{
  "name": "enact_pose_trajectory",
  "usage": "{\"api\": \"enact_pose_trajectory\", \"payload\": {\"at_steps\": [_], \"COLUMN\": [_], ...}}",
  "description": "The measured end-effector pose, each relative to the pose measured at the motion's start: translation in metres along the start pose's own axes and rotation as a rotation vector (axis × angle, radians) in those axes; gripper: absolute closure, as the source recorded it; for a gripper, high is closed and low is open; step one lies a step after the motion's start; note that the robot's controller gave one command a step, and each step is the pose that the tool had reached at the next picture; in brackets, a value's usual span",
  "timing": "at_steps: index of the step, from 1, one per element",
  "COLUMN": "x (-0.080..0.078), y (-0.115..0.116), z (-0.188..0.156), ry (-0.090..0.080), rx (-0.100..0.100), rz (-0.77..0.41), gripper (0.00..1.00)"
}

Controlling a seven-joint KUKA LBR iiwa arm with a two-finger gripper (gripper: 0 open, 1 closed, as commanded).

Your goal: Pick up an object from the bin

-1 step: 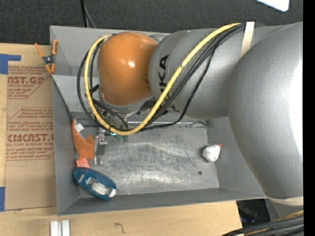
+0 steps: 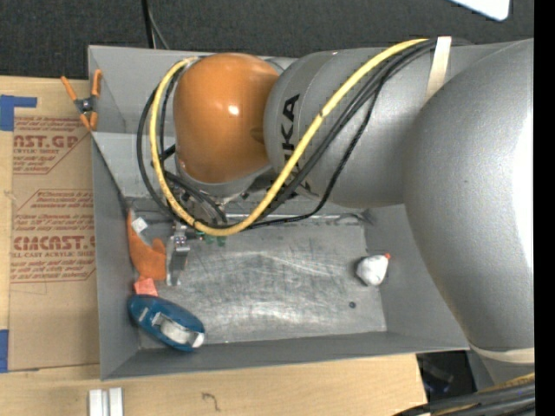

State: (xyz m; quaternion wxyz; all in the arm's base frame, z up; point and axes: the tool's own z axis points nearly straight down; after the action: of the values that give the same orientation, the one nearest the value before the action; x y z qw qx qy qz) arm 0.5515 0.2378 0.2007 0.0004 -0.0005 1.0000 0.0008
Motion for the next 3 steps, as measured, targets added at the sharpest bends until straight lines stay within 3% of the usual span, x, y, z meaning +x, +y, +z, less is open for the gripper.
{"api": "enact_pose_trajectory", "payload": {"at_steps": [1,2,3], "x": [-0.017,-0.028,-0.036], "y": [-0.01,-0.016,-0.007], "z": [0.04,0.076,0.092], "ry": [-0.01,0.003,-0.002], "rx": [-0.003,0.002,0.0], "rz": [-0.033,-0.172,-0.223], "gripper": [0.0,0.0,0.0]}}
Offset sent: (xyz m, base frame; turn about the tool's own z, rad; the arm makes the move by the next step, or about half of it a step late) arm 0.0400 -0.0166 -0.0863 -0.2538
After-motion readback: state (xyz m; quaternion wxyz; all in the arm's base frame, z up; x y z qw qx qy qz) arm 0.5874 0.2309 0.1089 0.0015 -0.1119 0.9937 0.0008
